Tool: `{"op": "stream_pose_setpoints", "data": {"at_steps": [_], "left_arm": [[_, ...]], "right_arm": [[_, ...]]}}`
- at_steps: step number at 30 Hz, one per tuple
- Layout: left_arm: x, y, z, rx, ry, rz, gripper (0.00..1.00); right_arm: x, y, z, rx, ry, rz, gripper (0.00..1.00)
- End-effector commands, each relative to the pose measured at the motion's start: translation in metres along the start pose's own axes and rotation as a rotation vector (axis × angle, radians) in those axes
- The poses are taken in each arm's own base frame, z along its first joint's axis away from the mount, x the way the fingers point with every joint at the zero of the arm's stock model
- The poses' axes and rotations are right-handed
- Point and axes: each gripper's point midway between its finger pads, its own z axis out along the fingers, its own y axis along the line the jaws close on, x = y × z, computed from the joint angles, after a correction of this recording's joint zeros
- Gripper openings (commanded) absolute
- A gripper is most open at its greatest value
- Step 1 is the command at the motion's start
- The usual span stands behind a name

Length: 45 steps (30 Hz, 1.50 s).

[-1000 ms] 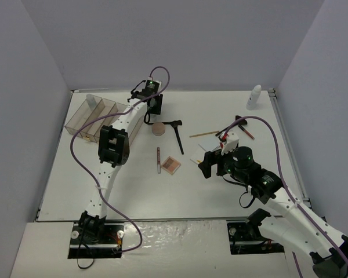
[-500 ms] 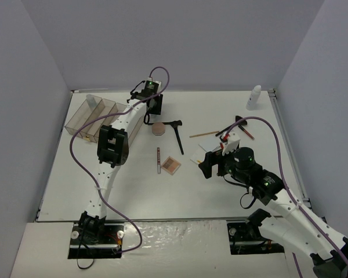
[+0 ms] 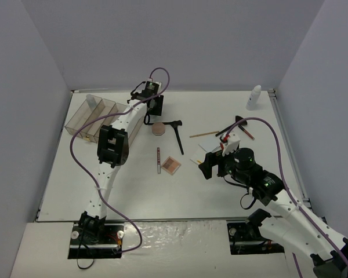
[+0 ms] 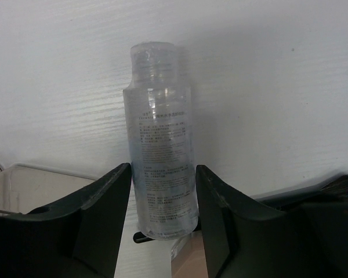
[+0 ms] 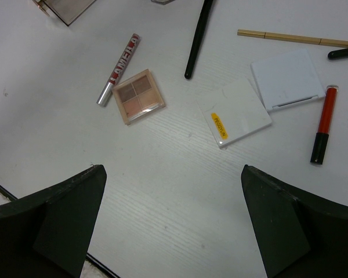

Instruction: Organize the makeup

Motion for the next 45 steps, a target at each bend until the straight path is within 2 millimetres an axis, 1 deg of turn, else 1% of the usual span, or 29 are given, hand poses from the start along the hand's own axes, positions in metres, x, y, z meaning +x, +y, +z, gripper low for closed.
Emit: {"op": "stream_pose_setpoints", "data": {"at_steps": [1, 2, 8, 13, 16, 18, 19, 20, 22, 23, 24, 25, 27, 28, 29, 30, 31, 33, 35, 36, 40, 42, 44, 45], "left_arm": [[-0.015, 0.0, -0.015, -0.024, -0.037, -0.006, 0.5], [-0.015, 0.001, -0.014, -0.025, -0.039, -0.007, 0.51], [-0.02, 0.001, -0.012, -0.025, -0.063, -0.009, 0.51], [-0.027, -0.003, -0.011, -0.006, -0.101, -0.001, 0.34], [-0.044, -0.01, -0.024, 0.031, -0.158, 0.016, 0.22], [-0.06, -0.018, -0.038, 0.07, -0.21, 0.028, 0.18], [-0.069, -0.026, -0.047, 0.111, -0.258, 0.034, 0.15], [-0.081, -0.035, -0.06, 0.151, -0.311, 0.041, 0.13], [-0.105, -0.049, -0.1, 0.218, -0.415, 0.053, 0.12], [-0.112, -0.056, -0.117, 0.257, -0.466, 0.06, 0.11], [-0.12, -0.065, -0.142, 0.315, -0.538, 0.072, 0.1], [-0.139, -0.071, -0.172, 0.349, -0.636, 0.078, 0.1], [-0.132, -0.085, -0.194, 0.431, -0.707, 0.087, 0.1], [-0.136, -0.091, -0.221, 0.478, -0.776, 0.097, 0.1], [-0.131, -0.096, -0.246, 0.527, -0.819, 0.109, 0.1], [-0.11, -0.097, -0.242, 0.549, -0.791, 0.11, 0.1], [-0.101, -0.101, -0.255, 0.583, -0.813, 0.116, 0.1], [-0.095, -0.109, -0.291, 0.638, -0.876, 0.133, 0.1], [-0.07, -0.118, -0.31, 0.7, -0.887, 0.153, 0.1], [-0.058, -0.119, -0.319, 0.72, -0.897, 0.161, 0.1], [-0.022, -0.134, -0.351, 0.784, -0.921, 0.205, 0.1], [-0.006, -0.139, -0.367, 0.811, -0.933, 0.217, 0.11], [0.004, -0.14, -0.384, 0.829, -0.956, 0.226, 0.11], [0.008, -0.143, -0.388, 0.84, -0.956, 0.233, 0.11]], "right_arm": [[-0.015, 0.005, 0.002, -0.021, -0.051, 0.006, 1.0], [-0.014, 0.005, 0.002, -0.02, -0.051, 0.006, 1.0], [-0.013, 0.004, 0.003, -0.016, -0.047, 0.007, 1.0], [-0.012, 0.004, 0.005, -0.015, -0.041, 0.005, 1.0], [-0.015, 0.005, 0.004, -0.019, -0.047, 0.005, 1.0], [-0.018, 0.007, 0.002, -0.027, -0.056, 0.003, 1.0], [-0.022, 0.008, 0.0, -0.03, -0.067, 0.002, 1.0], [-0.028, 0.01, -0.001, -0.034, -0.081, 0.002, 1.0], [-0.043, 0.014, -0.006, -0.044, -0.112, 0.0, 1.0], [-0.051, 0.017, -0.008, -0.05, -0.129, -0.002, 1.0], [-0.06, 0.02, -0.009, -0.06, -0.142, -0.005, 1.0], [-0.067, 0.023, -0.01, -0.067, -0.156, -0.005, 1.0], [-0.087, 0.029, -0.013, -0.085, -0.197, 0.005, 1.0], [-0.095, 0.035, -0.013, -0.107, -0.219, 0.016, 1.0], [-0.105, 0.041, -0.014, -0.137, -0.246, 0.031, 1.0], [-0.111, 0.046, -0.015, -0.16, -0.264, 0.041, 1.0], [-0.118, 0.053, -0.015, -0.191, -0.283, 0.052, 1.0], [-0.134, 0.065, -0.015, -0.246, -0.32, 0.07, 0.99], [-0.148, 0.073, -0.014, -0.282, -0.35, 0.079, 0.99], [-0.153, 0.077, -0.012, -0.3, -0.359, 0.087, 0.99], [-0.182, 0.091, -0.012, -0.361, -0.425, 0.115, 0.98], [-0.195, 0.098, -0.013, -0.399, -0.458, 0.131, 0.98], [-0.203, 0.103, -0.013, -0.422, -0.485, 0.15, 0.98], [-0.207, 0.103, -0.012, -0.428, -0.5, 0.17, 0.98]]}}
